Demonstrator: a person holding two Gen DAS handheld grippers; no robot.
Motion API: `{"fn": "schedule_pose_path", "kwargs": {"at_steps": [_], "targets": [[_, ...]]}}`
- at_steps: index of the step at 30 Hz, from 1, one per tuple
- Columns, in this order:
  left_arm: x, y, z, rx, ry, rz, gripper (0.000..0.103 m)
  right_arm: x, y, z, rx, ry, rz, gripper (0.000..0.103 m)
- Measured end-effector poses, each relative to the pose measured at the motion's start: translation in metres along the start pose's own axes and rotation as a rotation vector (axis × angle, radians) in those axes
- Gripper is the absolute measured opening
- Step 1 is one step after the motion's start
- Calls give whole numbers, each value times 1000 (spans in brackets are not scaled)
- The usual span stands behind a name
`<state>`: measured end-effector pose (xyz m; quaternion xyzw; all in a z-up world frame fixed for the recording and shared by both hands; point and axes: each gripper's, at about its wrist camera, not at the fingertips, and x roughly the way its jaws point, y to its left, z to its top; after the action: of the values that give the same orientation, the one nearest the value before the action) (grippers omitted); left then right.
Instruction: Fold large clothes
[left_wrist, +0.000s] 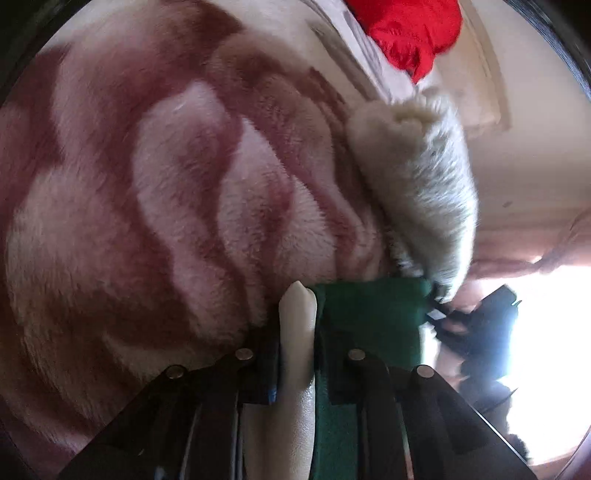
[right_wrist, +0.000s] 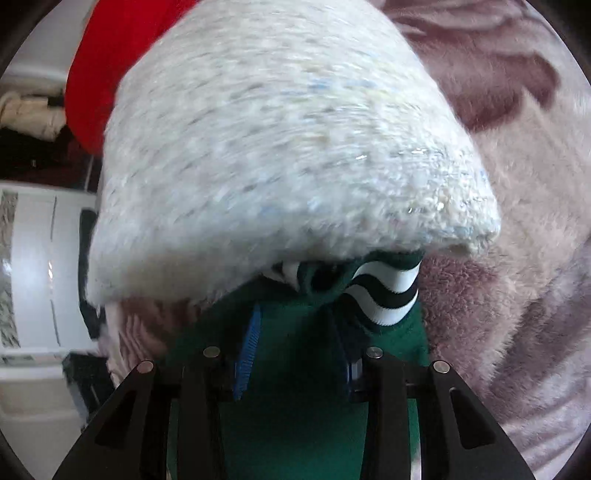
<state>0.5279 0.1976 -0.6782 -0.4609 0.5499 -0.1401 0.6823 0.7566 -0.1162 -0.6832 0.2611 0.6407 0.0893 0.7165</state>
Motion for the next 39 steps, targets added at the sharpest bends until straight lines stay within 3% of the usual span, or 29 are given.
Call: {"fn": "schedule_pose_path", "kwargs": {"at_steps": [2,3,4,6,9,12,13,14,15,17,20,21,22,24,26,28,33,35,36,37,39], "targets": [[-13,8,-4,-82,35,-112,20,-15,3,-19,-39,32,1,43],[-23,10,-8,-107,53,-151,27,-22,2,-29,-46,48,-6,54],[-34,9,-15,-104,65,-155,41,-27,1,-39,-46,60,-3,58],[-49,0,-34,-38,91,-93,50,-48,-17,-84,-35,85,33,59],[-72,-14,-84,87,158,47,50,-65,-38,-145,37,145,107,60],[-76,-12,-139,136,208,120,50,-70,-62,-208,137,202,130,62],[-73,-9,-154,157,212,161,44,-68,-70,-227,164,226,138,62],[-66,2,-169,156,223,171,31,-66,-79,-249,189,253,135,62],[-61,16,-177,93,219,140,23,-64,-86,-268,208,271,121,62],[-61,32,-178,-31,192,54,23,-60,-99,-296,240,298,89,62],[-78,27,-175,-90,185,12,27,-66,-109,-329,259,316,52,62],[-92,18,-179,-80,161,4,33,-72,-110,-340,263,316,66,62],[-106,11,-186,-67,147,21,48,-74,-109,-347,268,315,79,62],[-126,0,-207,-41,149,62,62,-84,-111,-369,289,317,118,63],[-148,-7,-234,-8,154,116,62,-88,-113,-394,314,342,153,63],[-159,-11,-270,42,170,236,62,-91,-110,-425,318,374,163,63],[-145,15,-359,55,255,394,62,-79,-107,-496,302,455,164,63],[-130,21,-383,82,300,467,60,-60,-105,-523,331,520,171,63],[-124,17,-391,122,279,497,57,-53,-105,-536,346,551,164,63],[-121,6,-392,169,231,529,38,-49,-104,-547,366,560,162,63],[-126,-3,-392,158,188,498,14,-49,-101,-565,380,518,173,33]]}}
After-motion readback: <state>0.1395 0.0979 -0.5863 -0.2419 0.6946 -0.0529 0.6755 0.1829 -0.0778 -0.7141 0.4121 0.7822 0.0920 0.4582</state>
